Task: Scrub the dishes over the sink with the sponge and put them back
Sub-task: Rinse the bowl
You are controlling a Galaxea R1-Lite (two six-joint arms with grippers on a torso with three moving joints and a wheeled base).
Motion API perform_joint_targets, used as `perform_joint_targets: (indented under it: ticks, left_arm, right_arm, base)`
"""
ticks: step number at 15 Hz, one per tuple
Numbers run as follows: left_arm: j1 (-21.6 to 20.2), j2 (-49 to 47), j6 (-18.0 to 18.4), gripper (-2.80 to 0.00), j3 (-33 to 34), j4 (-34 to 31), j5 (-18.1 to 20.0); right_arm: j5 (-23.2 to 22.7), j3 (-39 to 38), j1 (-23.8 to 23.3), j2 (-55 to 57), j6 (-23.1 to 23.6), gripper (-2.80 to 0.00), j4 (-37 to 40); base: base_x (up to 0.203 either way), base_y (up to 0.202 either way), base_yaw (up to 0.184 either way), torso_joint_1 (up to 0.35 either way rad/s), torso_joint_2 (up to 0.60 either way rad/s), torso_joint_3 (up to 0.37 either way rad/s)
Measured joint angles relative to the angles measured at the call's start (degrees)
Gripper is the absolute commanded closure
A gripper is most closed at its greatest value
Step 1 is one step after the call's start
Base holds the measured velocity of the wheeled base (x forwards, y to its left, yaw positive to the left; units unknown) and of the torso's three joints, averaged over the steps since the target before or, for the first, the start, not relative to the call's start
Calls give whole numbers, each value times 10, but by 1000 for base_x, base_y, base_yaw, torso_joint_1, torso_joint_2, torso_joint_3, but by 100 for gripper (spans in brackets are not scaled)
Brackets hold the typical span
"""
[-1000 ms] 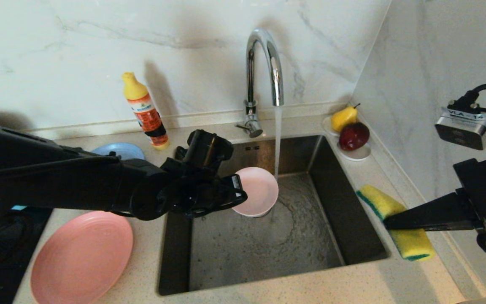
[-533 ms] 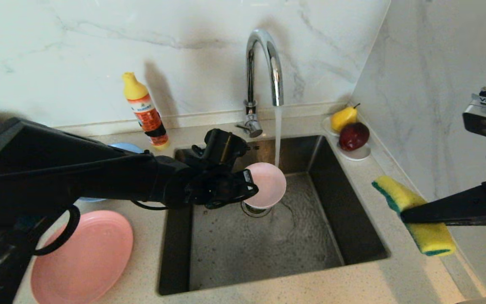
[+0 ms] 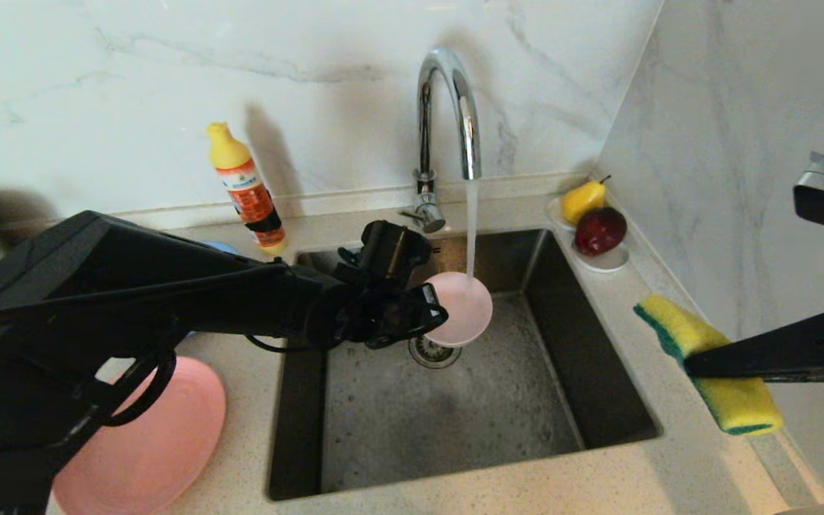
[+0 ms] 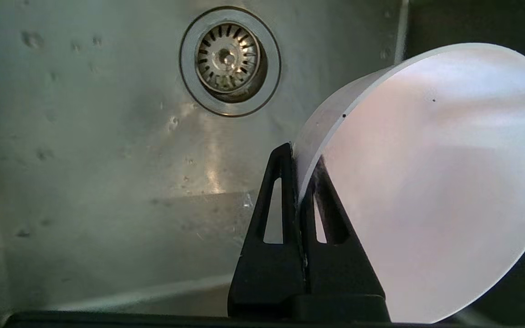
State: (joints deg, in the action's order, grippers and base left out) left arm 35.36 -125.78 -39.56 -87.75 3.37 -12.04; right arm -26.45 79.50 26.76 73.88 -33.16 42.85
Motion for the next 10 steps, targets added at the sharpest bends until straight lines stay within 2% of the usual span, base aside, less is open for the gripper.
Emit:
perform_joint_targets:
  ticks: [10]
  left_arm:
    - [4, -11, -9, 0, 2, -4, -2]
  right_arm:
    - [-12, -5, 0, -3, 2, 0, 0]
  base:
    - [0, 0, 0, 0, 0, 0]
